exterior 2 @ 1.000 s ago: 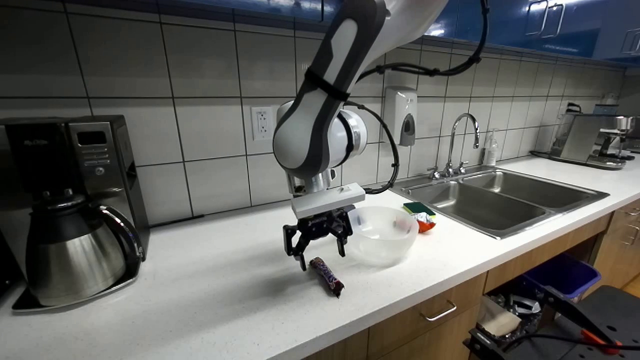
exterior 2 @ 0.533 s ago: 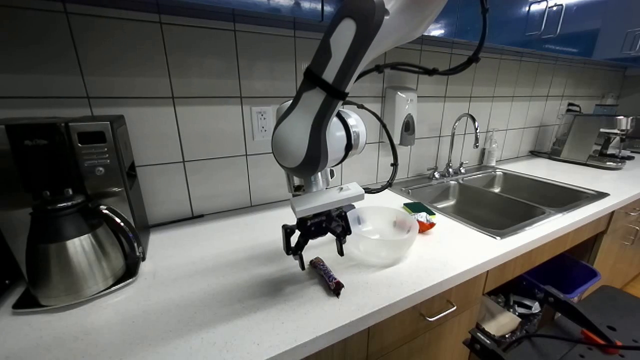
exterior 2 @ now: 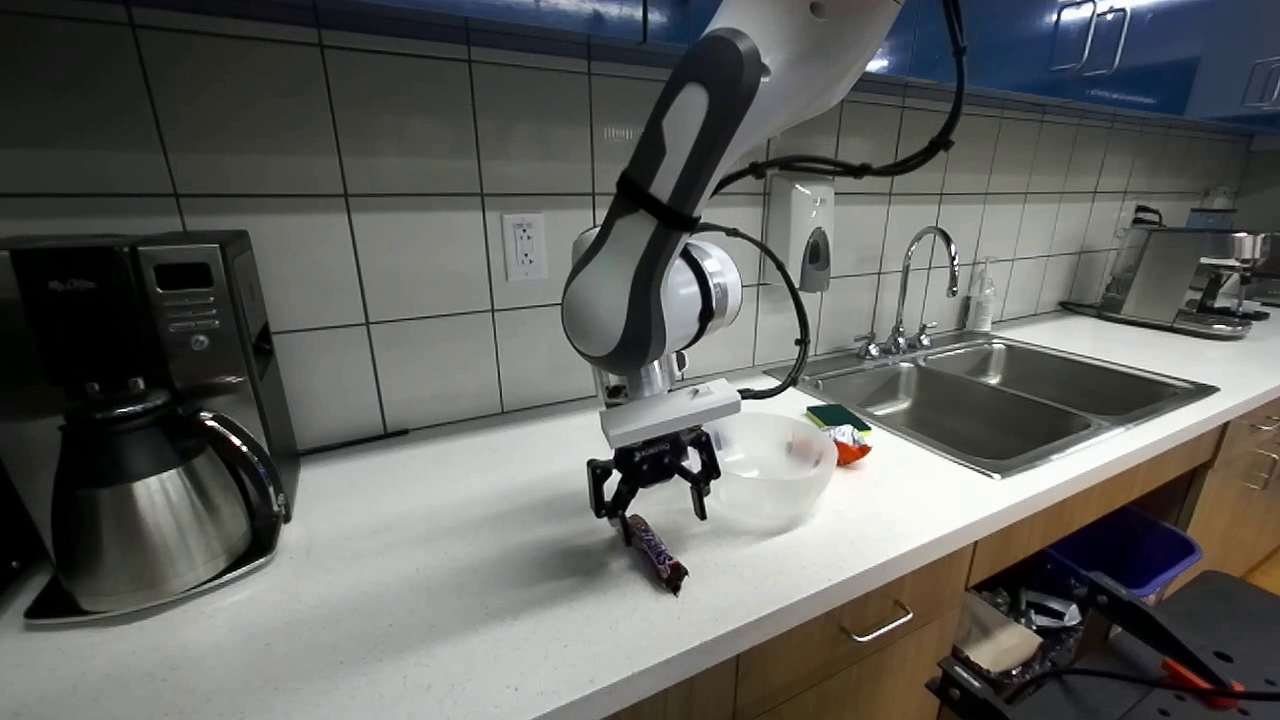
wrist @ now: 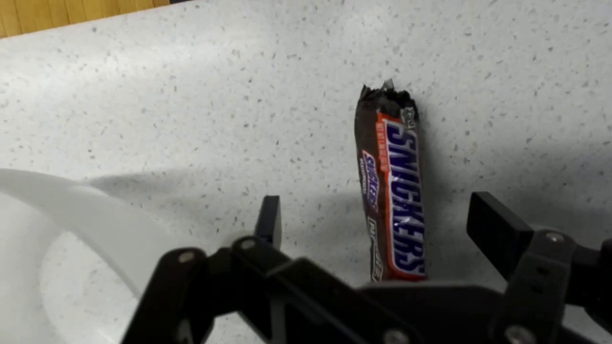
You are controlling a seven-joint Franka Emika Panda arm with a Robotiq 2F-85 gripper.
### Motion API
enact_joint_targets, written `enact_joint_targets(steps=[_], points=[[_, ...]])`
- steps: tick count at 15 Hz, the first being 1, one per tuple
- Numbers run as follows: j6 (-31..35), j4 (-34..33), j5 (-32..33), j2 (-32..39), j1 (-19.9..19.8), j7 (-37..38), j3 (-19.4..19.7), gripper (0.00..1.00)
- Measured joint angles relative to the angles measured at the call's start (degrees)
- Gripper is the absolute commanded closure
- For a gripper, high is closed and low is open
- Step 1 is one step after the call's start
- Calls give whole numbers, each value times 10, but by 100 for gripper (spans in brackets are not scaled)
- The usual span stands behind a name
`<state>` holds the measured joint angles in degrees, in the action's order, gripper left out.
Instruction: Put the candy bar into the bowl
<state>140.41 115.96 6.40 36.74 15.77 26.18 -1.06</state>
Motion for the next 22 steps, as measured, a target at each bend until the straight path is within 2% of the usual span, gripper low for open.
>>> enact_joint_targets(steps=[10, 11, 13, 16, 20, 21, 22], points=[[0, -61, -2, 52, 0, -26, 2, 0], [-1, -65, -5, 55, -1, -32, 2, 25], [-1, -70, -8, 59, -3, -40, 2, 34], [-1, -76, -14, 62, -6, -53, 2, 60], [-2, -82, -25, 65, -12, -66, 2, 89], [-2, -84, -27, 65, -13, -70, 2, 95], [-2, -84, -29, 66, -14, -73, 2, 93]])
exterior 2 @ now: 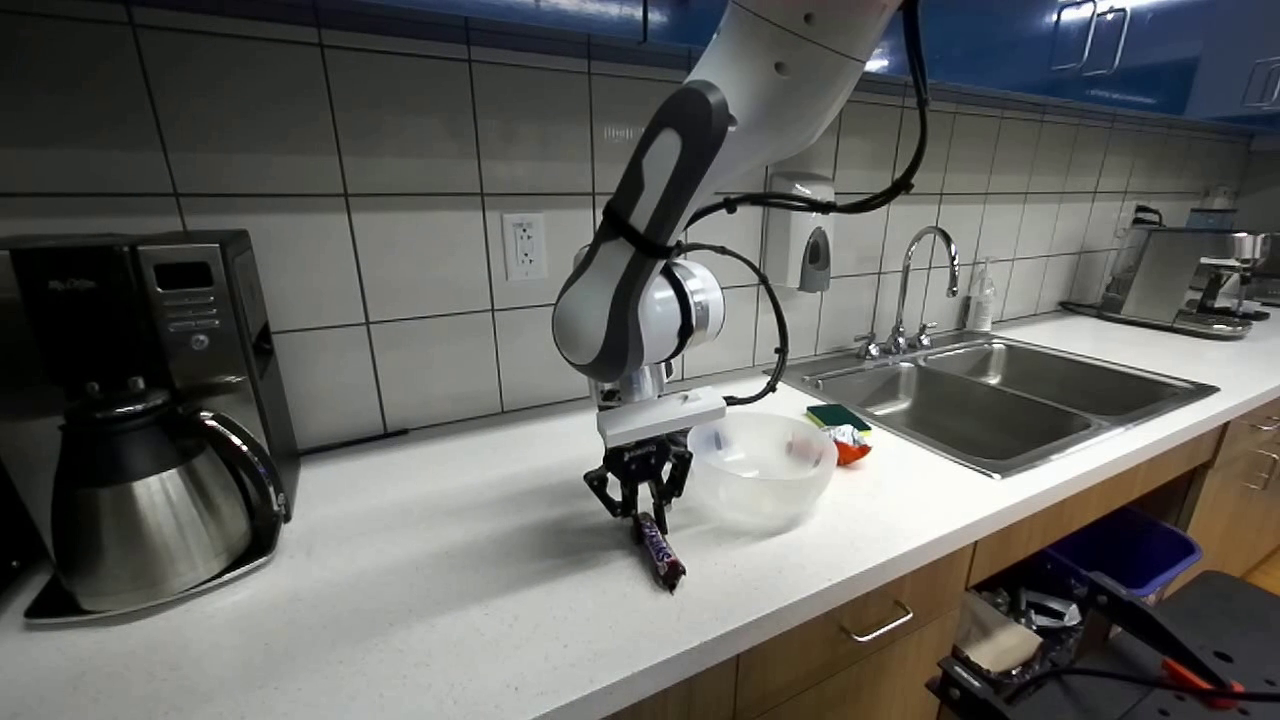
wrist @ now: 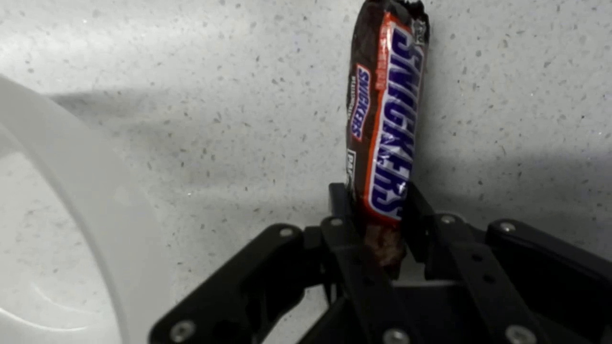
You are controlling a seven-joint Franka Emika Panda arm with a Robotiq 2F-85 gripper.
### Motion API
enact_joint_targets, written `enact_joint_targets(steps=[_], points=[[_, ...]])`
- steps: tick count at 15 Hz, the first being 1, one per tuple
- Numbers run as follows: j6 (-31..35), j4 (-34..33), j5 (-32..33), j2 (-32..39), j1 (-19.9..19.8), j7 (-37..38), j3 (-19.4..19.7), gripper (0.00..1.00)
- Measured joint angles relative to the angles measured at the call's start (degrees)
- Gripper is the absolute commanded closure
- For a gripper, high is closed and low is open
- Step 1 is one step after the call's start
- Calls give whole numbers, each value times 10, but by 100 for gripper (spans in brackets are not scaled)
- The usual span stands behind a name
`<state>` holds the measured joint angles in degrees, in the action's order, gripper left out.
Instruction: Put the candy bar into the bowl
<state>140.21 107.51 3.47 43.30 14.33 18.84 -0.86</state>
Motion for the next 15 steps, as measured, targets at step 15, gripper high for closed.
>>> enact_joint_targets(steps=[15], points=[[-3, -3, -11, -22, 6, -23, -1, 94]])
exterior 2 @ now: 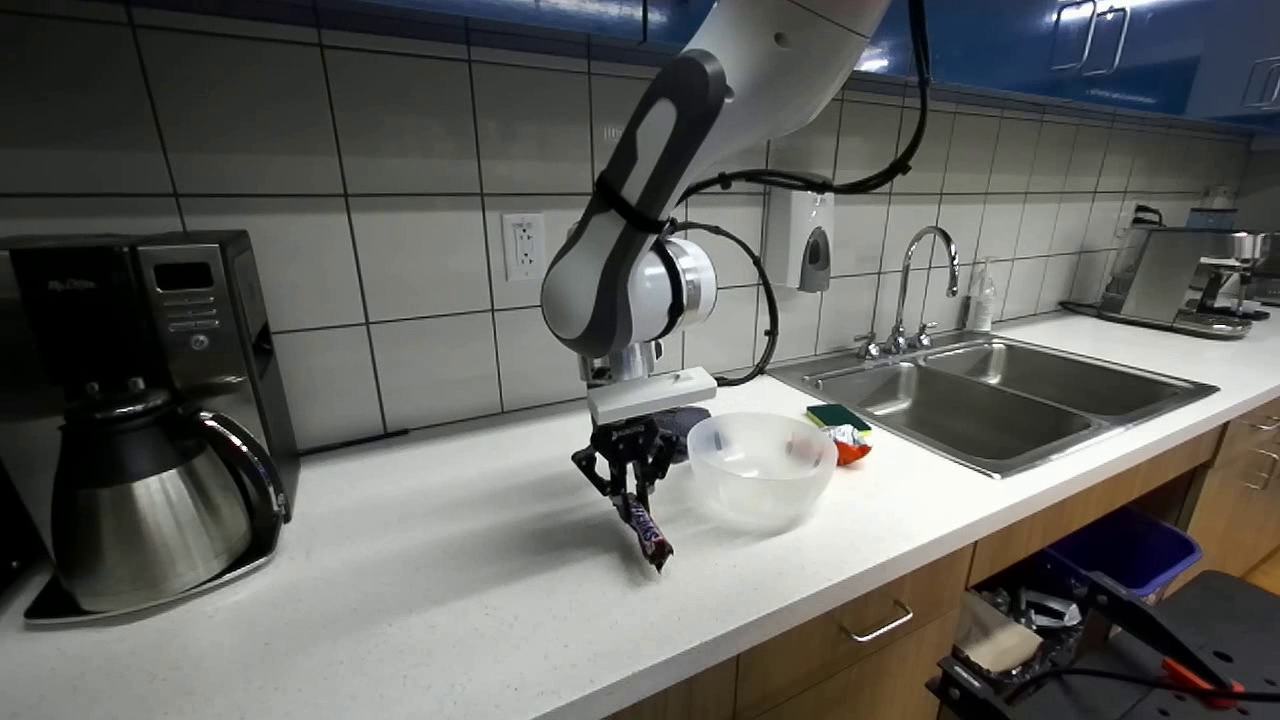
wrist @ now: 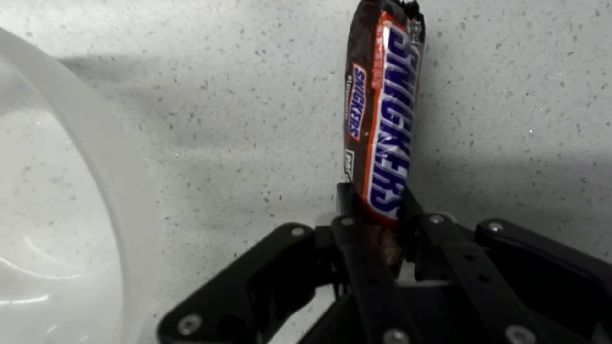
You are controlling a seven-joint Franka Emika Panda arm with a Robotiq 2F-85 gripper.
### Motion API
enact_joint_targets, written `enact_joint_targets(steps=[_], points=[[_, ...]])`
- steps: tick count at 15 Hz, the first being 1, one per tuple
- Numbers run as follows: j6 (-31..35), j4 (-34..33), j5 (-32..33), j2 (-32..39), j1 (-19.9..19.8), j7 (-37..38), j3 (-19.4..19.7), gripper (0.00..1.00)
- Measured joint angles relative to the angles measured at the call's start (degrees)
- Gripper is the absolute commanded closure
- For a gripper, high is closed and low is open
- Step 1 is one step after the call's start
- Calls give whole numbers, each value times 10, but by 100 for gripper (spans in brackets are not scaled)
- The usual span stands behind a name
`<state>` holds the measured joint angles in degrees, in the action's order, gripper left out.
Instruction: Put the candy bar into the bowl
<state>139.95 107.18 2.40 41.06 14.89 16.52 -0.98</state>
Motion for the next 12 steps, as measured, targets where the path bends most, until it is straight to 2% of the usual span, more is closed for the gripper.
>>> enact_joint_targets(steps=[5, 12], points=[[3, 22, 8, -36, 9, 10, 8, 95], [43, 102, 37, -122, 26, 65, 28, 95]])
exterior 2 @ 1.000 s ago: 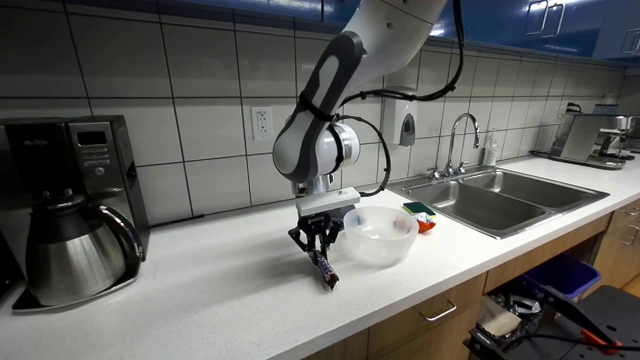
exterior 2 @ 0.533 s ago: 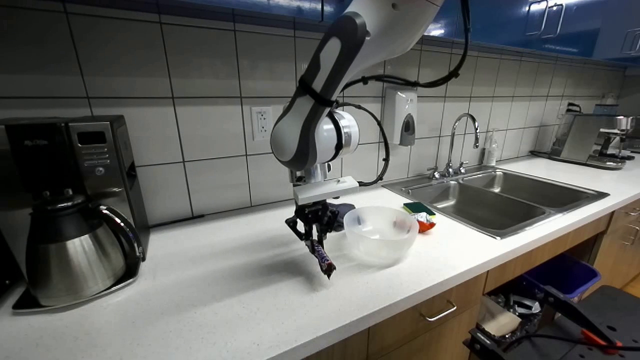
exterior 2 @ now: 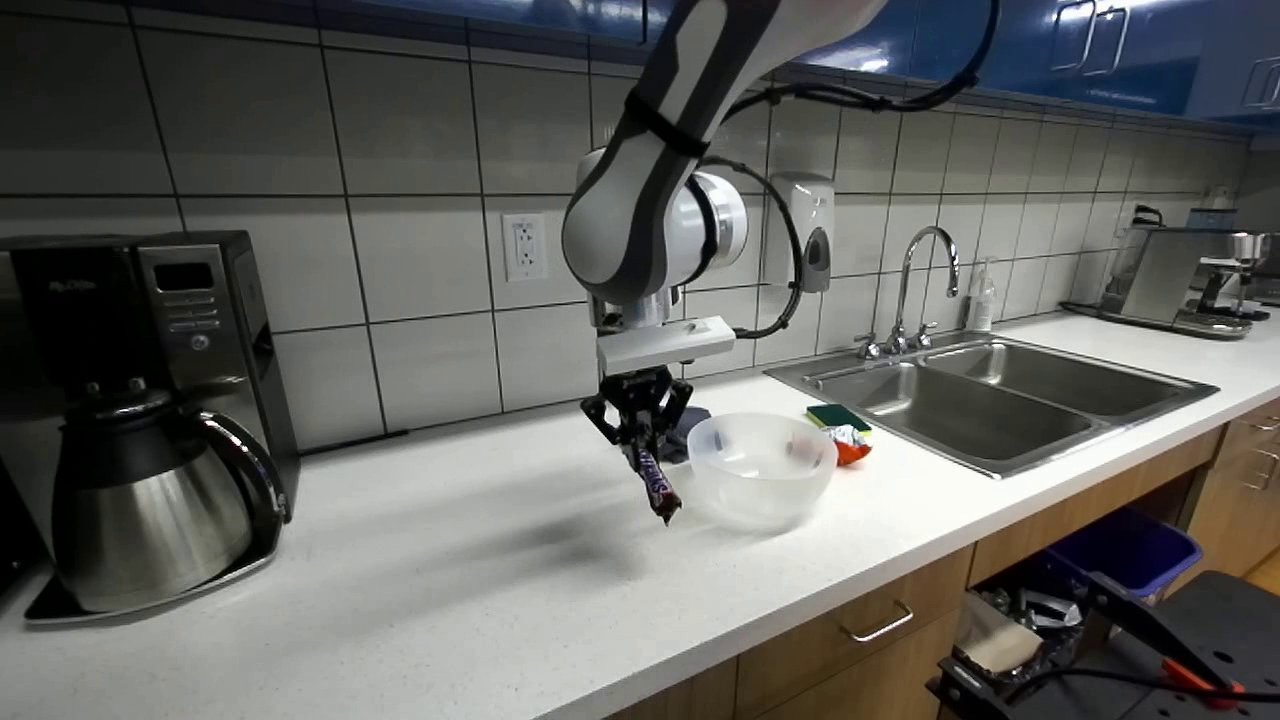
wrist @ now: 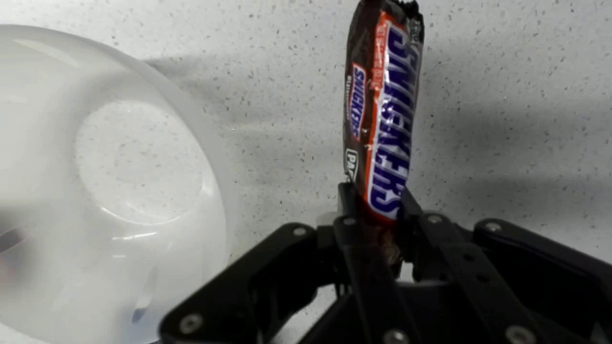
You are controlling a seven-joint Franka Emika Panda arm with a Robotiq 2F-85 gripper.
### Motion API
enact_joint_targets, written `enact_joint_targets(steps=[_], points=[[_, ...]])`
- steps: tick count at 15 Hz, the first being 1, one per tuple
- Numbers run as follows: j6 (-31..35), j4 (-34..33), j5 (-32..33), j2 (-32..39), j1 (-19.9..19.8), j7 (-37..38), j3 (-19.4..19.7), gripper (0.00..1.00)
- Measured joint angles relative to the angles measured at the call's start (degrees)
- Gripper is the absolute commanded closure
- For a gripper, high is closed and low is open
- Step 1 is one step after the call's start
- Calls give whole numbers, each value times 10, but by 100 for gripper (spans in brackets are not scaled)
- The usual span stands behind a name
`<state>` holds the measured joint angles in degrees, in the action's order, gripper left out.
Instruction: Put the candy bar into the bowl
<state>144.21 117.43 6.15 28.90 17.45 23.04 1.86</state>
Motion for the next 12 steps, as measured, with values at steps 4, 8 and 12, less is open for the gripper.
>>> enact_joint_targets(steps=[4, 8, 12], points=[[29, 53, 5, -46, 0, 41, 21, 95], [53, 92, 24, -75, -2, 90, 59, 95], [68, 105, 64, -80, -2, 144, 94, 95]])
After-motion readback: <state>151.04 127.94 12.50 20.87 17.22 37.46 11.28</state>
